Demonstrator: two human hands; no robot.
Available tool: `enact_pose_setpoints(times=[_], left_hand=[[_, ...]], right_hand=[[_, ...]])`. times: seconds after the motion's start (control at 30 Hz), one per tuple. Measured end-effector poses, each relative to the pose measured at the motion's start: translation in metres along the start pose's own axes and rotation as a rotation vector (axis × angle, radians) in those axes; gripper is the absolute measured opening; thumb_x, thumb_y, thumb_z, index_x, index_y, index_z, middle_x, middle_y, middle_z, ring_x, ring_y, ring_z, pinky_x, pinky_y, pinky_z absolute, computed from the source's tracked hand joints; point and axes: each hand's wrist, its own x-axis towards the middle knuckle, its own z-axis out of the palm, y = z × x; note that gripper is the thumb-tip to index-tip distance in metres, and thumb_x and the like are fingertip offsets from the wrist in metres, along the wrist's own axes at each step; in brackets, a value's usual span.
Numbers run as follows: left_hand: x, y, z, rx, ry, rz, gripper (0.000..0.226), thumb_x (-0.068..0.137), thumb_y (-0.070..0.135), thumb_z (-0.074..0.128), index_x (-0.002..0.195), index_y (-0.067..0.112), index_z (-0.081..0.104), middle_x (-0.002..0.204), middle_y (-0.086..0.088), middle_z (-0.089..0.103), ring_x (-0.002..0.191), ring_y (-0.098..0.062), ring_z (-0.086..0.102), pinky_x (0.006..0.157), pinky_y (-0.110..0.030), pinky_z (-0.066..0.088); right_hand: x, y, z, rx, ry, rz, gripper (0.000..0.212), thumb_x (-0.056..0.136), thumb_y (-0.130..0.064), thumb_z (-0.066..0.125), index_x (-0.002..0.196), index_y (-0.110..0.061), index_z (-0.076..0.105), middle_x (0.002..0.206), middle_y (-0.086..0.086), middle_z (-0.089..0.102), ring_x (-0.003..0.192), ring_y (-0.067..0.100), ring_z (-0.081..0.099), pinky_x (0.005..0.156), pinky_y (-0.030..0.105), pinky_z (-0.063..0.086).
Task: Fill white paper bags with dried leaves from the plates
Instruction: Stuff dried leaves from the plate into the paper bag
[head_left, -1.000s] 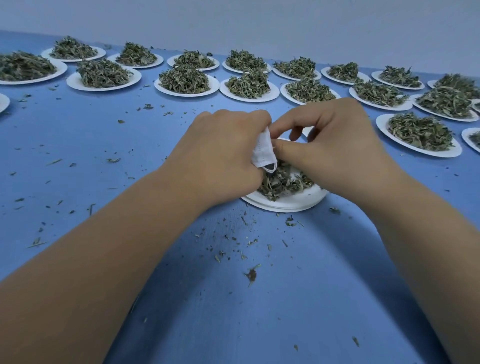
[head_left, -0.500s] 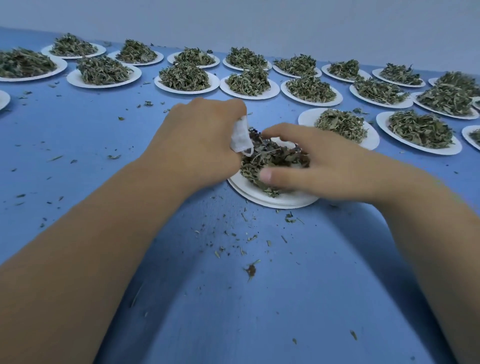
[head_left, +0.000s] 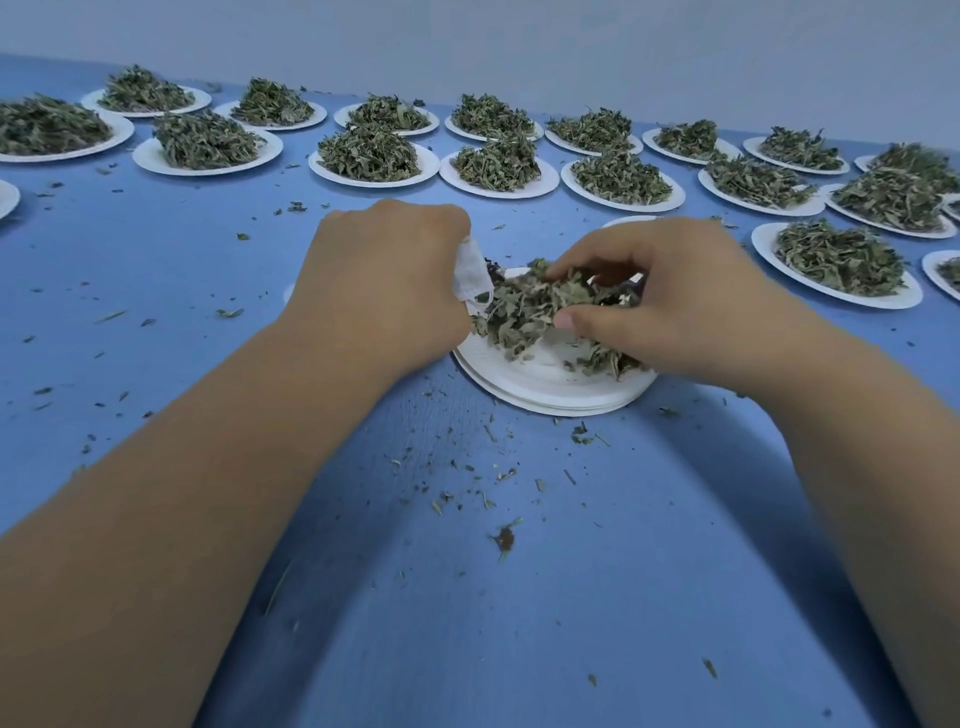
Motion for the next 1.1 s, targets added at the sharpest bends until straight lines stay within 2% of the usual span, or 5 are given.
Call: enact_pose_setpoints(times=[0.17, 0.67, 0.73, 0.9, 1.1], left_hand=[[-0.001, 0.011, 0.000, -0.008, -0.027, 0.063, 0.021, 0.074, 0.016, 0.060, 0.090, 0.024, 0.048, 0.076, 0.002, 0.051, 0.075, -0.028, 0.047, 0.067, -0.035, 0.028], [-0.002, 0.026, 0.006, -0.029, -0.013, 0.144, 0.031, 0.073, 0.023, 0.063, 0.072, 0.025, 0.032, 0.067, 0.006, 0.039, 0.058, -0.012, 0.031, 0.051, -0.030, 0.016], [-0.003, 0.026, 0.006, -0.029, -0.005, 0.150, 0.035, 0.072, 0.020, 0.060, 0.069, 0.026, 0.026, 0.066, 0.005, 0.039, 0.058, -0.008, 0.029, 0.050, -0.030, 0.014], [-0.003, 0.022, 0.004, -0.081, -0.011, 0.137, 0.036, 0.070, 0.020, 0.061, 0.068, 0.026, 0.026, 0.066, 0.006, 0.039, 0.059, -0.013, 0.033, 0.050, -0.029, 0.018], [-0.003, 0.023, 0.003, -0.132, -0.022, 0.147, 0.029, 0.067, 0.019, 0.060, 0.072, 0.025, 0.032, 0.068, 0.004, 0.042, 0.070, -0.028, 0.043, 0.050, -0.031, 0.022]], right_hand=[[-0.003, -0.009, -0.006, 0.139, 0.109, -0.007, 0.035, 0.076, -0.035, 0.088, 0.102, -0.034, 0.064, 0.091, -0.020, 0.069, 0.070, -0.019, 0.057, 0.064, -0.001, 0.038], [-0.003, -0.023, 0.008, 0.251, 0.172, -0.090, 0.020, 0.074, -0.026, 0.088, 0.084, -0.026, 0.071, 0.080, -0.005, 0.072, 0.055, -0.003, 0.051, 0.057, 0.013, 0.041], [-0.001, -0.025, 0.012, 0.264, 0.173, -0.092, 0.018, 0.074, -0.026, 0.088, 0.078, -0.022, 0.070, 0.077, 0.003, 0.071, 0.055, 0.002, 0.048, 0.057, 0.021, 0.042], [-0.002, -0.020, 0.010, 0.367, 0.056, -0.101, 0.005, 0.081, -0.019, 0.085, 0.080, -0.021, 0.081, 0.084, -0.010, 0.077, 0.066, -0.004, 0.064, 0.062, 0.008, 0.043], [-0.004, -0.020, 0.004, 0.371, -0.024, -0.159, 0.021, 0.085, -0.007, 0.079, 0.090, -0.028, 0.079, 0.094, -0.012, 0.068, 0.079, -0.006, 0.062, 0.069, 0.009, 0.044]])
